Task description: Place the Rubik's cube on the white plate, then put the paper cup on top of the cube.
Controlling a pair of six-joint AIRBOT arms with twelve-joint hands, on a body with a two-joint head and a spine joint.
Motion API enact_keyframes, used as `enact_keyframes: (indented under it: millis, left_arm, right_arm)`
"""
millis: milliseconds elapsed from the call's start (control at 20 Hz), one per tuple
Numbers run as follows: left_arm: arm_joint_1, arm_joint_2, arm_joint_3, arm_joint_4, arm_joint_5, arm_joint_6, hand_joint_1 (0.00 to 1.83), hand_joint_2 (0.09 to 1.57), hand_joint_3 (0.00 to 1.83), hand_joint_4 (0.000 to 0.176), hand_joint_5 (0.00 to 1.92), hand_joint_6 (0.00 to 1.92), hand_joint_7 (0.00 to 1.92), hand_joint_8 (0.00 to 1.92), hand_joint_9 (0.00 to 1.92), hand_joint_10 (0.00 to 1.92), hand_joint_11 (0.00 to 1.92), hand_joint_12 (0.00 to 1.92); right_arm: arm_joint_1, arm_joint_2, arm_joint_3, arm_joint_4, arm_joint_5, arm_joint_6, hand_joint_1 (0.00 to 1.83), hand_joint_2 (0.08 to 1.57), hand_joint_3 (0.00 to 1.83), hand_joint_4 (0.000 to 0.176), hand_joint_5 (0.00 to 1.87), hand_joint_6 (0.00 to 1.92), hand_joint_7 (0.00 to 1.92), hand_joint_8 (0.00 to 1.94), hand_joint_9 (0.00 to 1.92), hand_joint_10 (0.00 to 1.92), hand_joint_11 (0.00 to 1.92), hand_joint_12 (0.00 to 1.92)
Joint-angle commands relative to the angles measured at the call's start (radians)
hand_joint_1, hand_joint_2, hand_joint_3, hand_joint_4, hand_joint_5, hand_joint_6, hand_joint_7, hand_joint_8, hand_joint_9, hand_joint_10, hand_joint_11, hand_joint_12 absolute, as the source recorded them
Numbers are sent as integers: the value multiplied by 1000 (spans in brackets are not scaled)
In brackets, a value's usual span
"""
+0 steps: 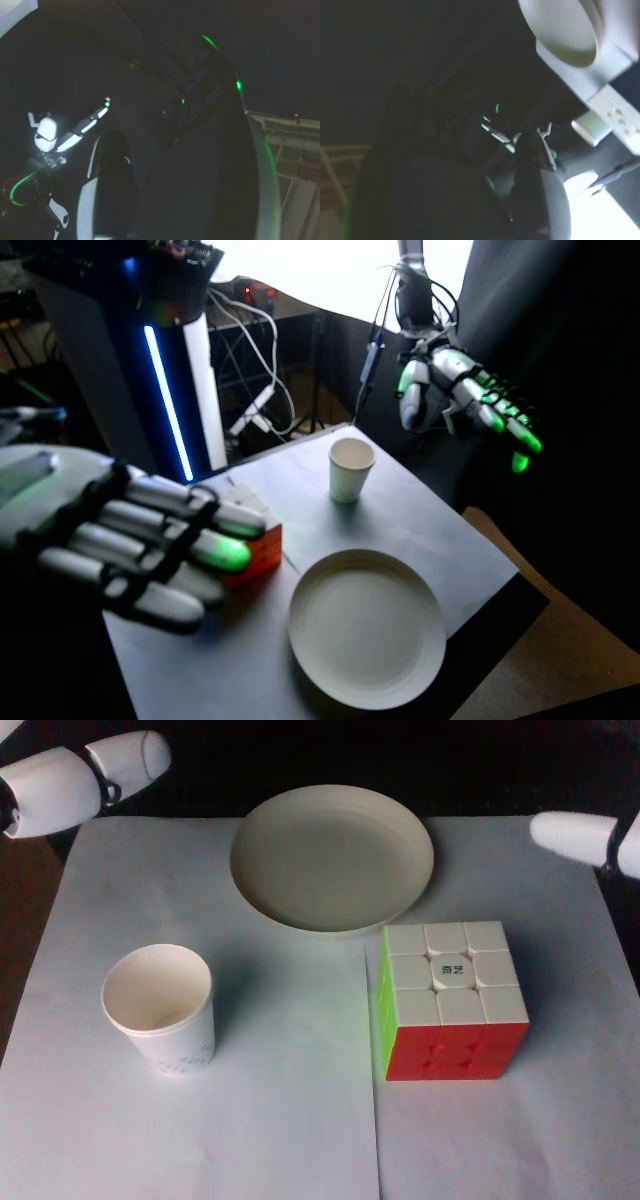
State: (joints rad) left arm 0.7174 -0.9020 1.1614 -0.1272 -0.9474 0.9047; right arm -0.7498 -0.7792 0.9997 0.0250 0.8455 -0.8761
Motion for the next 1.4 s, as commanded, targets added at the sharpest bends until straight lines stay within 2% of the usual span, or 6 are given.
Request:
enact_keyframes:
  millis: [0,350,500,850,1000,1350]
  left_arm:
    - [-13,-1,8,-17,-135,-3,215,1361,0,166,0,0,0,0,0,0,0,911]
    - [-10,5,8,-33,-139,-3,246,1355,0,173,17,2,0,0,0,0,0,709]
    - [-9,8,7,-43,-140,-3,265,1358,0,157,32,2,0,0,0,0,0,882]
    - [-6,8,8,-50,-135,-3,281,1353,0,152,45,0,0,0,0,0,0,835]
    - [-6,7,8,-51,-133,-3,326,1369,2,127,55,1,0,0,0,0,0,730]
    - [-5,7,8,-51,-130,-3,379,1373,0,90,86,1,28,2,17,5,0,621]
  right_arm:
    - [-1,-2,0,-11,140,39,417,1118,0,9,0,0,0,0,95,44,0,707]
    - [-155,4,-62,-128,293,246,600,883,0,18,0,0,0,0,60,18,0,773]
    - [-172,-26,-67,-208,292,339,676,898,5,42,0,0,0,0,0,0,0,220]
    - [-187,-140,-29,-244,256,368,747,930,13,0,0,0,0,0,0,0,0,0]
    - [-185,-191,16,-226,215,368,696,945,0,0,0,0,0,0,0,0,0,442]
    - [-152,-253,85,-204,114,367,734,974,3,17,0,0,0,0,0,0,0,0]
